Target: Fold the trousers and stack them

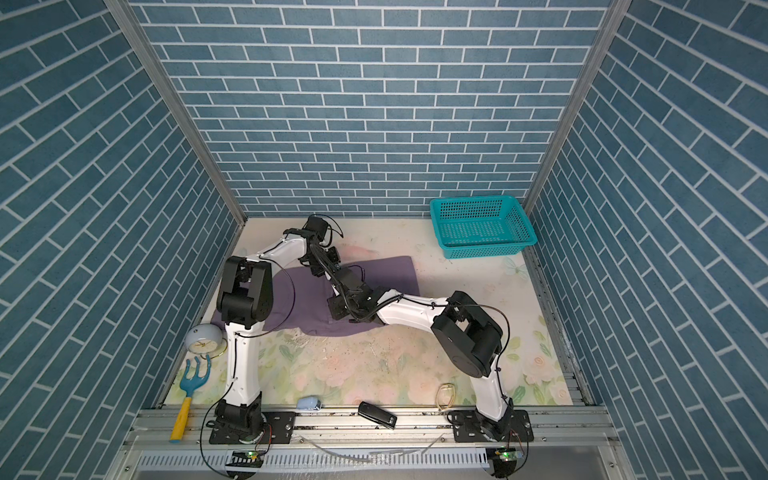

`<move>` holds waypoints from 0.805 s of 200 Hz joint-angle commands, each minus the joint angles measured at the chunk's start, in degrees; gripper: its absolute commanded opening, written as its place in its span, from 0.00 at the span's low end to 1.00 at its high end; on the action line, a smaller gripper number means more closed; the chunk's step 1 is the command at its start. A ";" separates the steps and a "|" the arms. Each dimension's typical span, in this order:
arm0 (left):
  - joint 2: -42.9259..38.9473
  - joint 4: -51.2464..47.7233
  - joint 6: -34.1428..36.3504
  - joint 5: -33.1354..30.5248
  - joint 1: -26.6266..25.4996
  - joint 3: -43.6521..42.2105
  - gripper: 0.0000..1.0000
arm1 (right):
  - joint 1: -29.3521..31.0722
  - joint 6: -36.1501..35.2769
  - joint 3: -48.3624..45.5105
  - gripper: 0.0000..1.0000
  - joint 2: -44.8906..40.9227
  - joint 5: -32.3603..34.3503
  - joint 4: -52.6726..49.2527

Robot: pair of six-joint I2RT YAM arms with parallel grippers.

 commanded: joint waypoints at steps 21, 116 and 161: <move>-2.83 -0.81 0.94 -0.80 3.17 -1.99 0.15 | 1.77 1.98 -1.32 0.00 1.93 -3.71 1.71; -4.28 0.12 0.15 1.99 3.48 -3.60 0.49 | 2.61 -1.41 -1.67 0.45 2.43 -5.80 -1.04; -11.16 1.87 -0.77 2.41 3.24 -7.09 0.57 | -5.95 -1.09 -12.51 0.59 -14.57 1.99 -2.84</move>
